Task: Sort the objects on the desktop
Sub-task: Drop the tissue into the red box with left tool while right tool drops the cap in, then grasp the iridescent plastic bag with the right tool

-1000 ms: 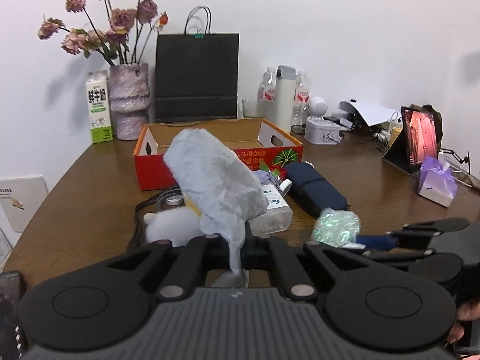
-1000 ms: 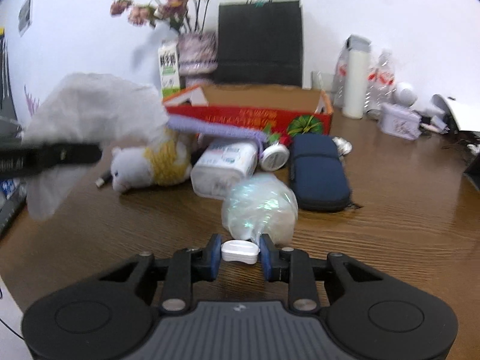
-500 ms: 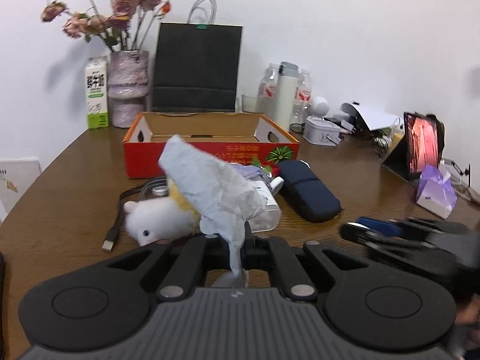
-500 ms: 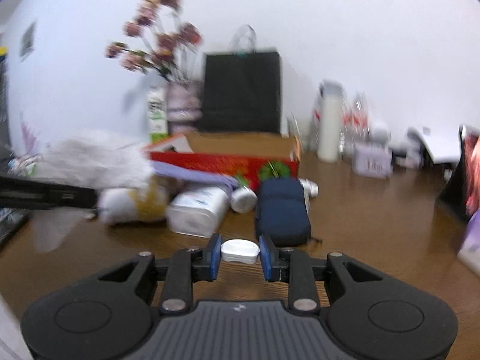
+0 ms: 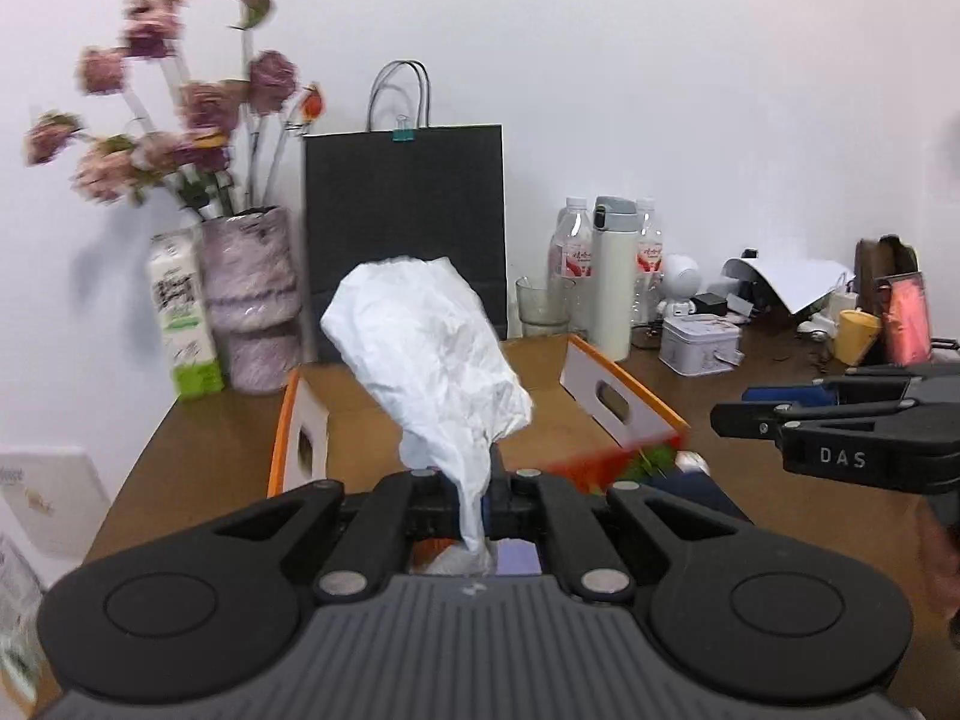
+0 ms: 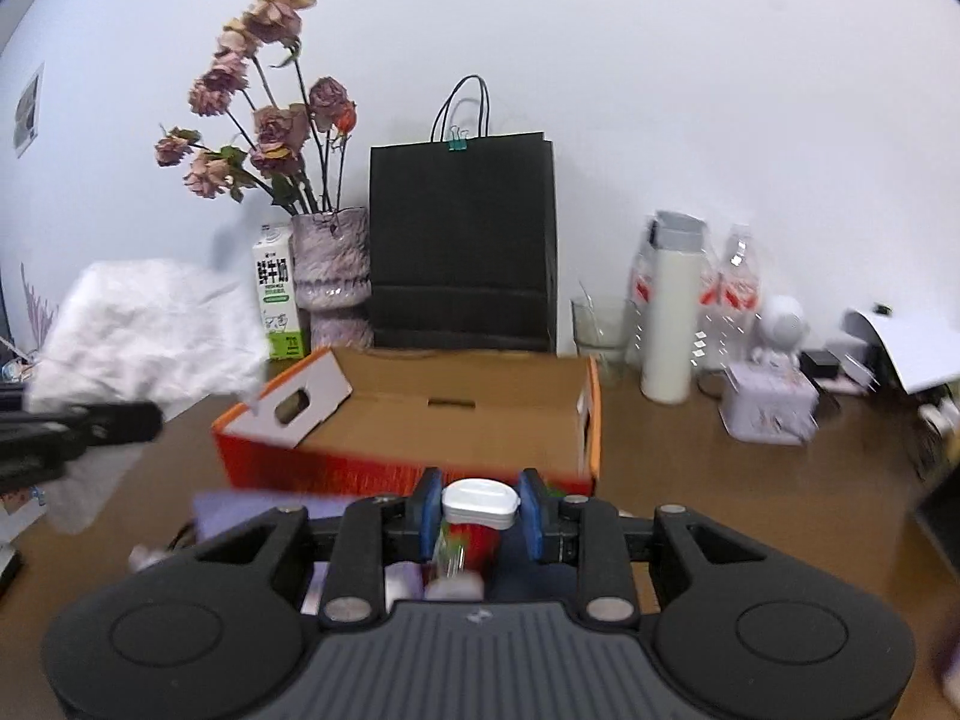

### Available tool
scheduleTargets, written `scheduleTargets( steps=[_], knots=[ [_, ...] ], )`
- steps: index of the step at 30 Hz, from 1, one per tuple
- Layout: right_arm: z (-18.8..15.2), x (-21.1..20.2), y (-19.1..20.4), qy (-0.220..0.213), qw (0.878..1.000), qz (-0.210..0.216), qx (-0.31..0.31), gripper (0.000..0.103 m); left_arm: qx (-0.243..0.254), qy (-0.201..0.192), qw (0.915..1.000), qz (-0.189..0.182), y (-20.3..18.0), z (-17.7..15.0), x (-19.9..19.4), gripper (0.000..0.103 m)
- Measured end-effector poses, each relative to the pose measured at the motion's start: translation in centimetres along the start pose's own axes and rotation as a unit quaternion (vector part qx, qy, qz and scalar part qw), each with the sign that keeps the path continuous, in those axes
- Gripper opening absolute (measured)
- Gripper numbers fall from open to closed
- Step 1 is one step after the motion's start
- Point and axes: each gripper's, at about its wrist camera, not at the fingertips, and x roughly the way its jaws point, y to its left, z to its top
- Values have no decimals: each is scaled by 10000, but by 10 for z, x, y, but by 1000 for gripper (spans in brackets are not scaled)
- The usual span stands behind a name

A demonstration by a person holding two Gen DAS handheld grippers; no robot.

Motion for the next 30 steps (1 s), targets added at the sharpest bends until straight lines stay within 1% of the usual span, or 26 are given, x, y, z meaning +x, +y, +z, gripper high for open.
scheduleTargets(
  steps=[2, 4, 5, 6, 7, 8, 9, 11, 12, 13, 14, 15, 16, 17, 18, 19, 20, 21, 22, 23, 24, 25, 27, 30],
  knots=[
    [23, 32, -4, 171, 9998, -26, 28, 26, 95, 234, 9996, 131, 9, 19, 40, 4],
    [42, 68, -9, 418, 9991, -16, 60, 26, 13, 573, 9981, 229, 22, 32, 81, 4],
    [49, 87, -13, 505, 9987, -11, 85, 26, -63, 800, 9966, 185, 29, 36, 104, 4],
    [56, 109, -16, 663, 9978, 16, 73, 26, -289, 1010, 9943, 207, 38, 38, 127, 4],
    [61, 134, -19, 851, 9964, -10, 59, 26, -524, 1303, 9899, 210, 47, 38, 152, 4],
    [65, 157, -22, 1026, 9946, -103, 121, 26, -814, 1548, 9843, 221, 56, 36, 173, 4],
    [67, 179, -23, 1225, 9922, -186, 127, 26, -1155, 1834, 9759, 232, 67, 32, 194, 4],
    [66, 216, -27, 1575, 9868, -321, 198, 26, -1798, 2352, 9549, 226, 87, 21, 226, 5],
    [65, 231, -29, 1751, 9837, -363, 209, 26, -2104, 2495, 9447, 326, 95, 16, 237, 7],
    [64, 244, -29, 1889, 9810, -376, 247, 26, -2253, 2542, 9395, 445, 98, 12, 242, 13],
    [63, 253, -28, 1975, 9793, -362, 246, 26, -2334, 2590, 9355, 572, 99, 9, 246, 37],
    [62, 262, -27, 2066, 9775, -367, 223, 26, -2394, 2604, 9331, 650, 98, 7, 248, 55],
    [61, 269, -25, 2142, 9758, -399, 198, 26, -2379, 2543, 9357, 570, 95, 6, 248, 68],
    [59, 276, -24, 2219, 9739, -442, 176, 32, -2305, 2479, 9397, 482, 94, 6, 248, 78],
    [58, 282, -23, 2287, 9722, -493, 131, 35, -2187, 2413, 9442, 501, 91, 7, 247, 79],
    [57, 286, -23, 2327, 9709, -558, 72, 44, -2029, 2399, 9476, 581, 87, 8, 245, 81],
    [57, 288, -24, 2316, 9707, -641, 55, 56, -1924, 2394, 9495, 635, 84, 9, 244, 83],
    [58, 285, -26, 2231, 9721, -724, 92, 60, -1869, 2358, 9515, 638, 83, 10, 239, 84],
    [61, 281, -28, 2147, 9737, -744, 158, 66, -1840, 2320, 9532, 604, 79, 12, 235, 88],
    [63, 275, -31, 2058, 9759, -678, 262, 67, -1835, 2277, 9545, 587, 79, 15, 230, 93],
    [65, 269, -33, 2016, 9767, -637, 369, 70, -1846, 2215, 9557, 599, 81, 20, 226, 96],
    [67, 260, -35, 1983, 9771, -628, 454, 75, -1851, 2134, 9573, 613, 79, 23, 220, 99],
    [73, 239, -36, 1853, 9796, -600, 490, 76, -1945, 1971, 9588, 641, 79, 29, 201, 100],
    [80, 199, -32, 1626, 9845, -496, 420, 81, -2133, 1717, 9608, 435, 76, 34, 165, 103]
  ],
)
